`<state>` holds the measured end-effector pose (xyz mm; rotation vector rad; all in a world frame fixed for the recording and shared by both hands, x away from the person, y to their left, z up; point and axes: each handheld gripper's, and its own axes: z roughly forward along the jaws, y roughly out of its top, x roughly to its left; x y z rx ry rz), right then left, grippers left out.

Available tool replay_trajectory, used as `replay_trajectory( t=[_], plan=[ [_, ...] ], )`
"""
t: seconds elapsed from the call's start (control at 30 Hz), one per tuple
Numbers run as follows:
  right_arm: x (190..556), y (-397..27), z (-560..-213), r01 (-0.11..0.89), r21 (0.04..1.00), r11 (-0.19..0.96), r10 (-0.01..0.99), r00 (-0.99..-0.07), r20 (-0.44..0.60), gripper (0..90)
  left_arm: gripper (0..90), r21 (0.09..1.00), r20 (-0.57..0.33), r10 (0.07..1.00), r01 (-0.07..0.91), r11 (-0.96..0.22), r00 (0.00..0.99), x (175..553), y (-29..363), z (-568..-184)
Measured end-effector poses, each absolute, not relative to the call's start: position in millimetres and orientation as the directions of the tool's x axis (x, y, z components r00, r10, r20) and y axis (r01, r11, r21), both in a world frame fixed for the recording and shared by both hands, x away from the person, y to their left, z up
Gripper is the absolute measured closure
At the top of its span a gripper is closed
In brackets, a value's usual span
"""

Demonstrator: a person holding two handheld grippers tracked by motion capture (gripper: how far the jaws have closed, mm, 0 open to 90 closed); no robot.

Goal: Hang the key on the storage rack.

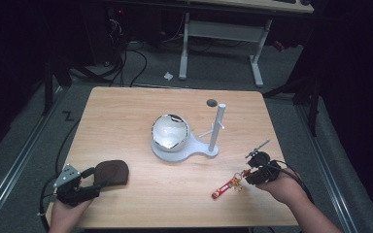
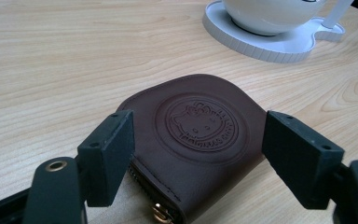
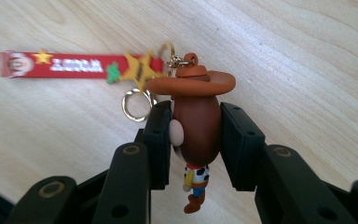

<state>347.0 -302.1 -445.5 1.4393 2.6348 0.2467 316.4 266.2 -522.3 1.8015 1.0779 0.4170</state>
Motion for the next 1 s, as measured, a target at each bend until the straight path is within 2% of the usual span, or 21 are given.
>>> replay_trajectory(
  t=[0.2,1.0],
  plan=[
    [342.1,-303.0,-430.5,0.826,0.218,0.52,0.847,-0.531,-0.011,66.0,25.5,0.858,-0.172,0.816,0.491,-0.152,0.552,316.4,266.0,-523.0],
    [334.5,-292.0,-368.8,0.802,0.274,0.531,0.837,-0.546,-0.025,66.1,25.4,0.86,-0.166,0.818,0.486,-0.153,0.551,316.6,266.5,-522.4]
  ],
)
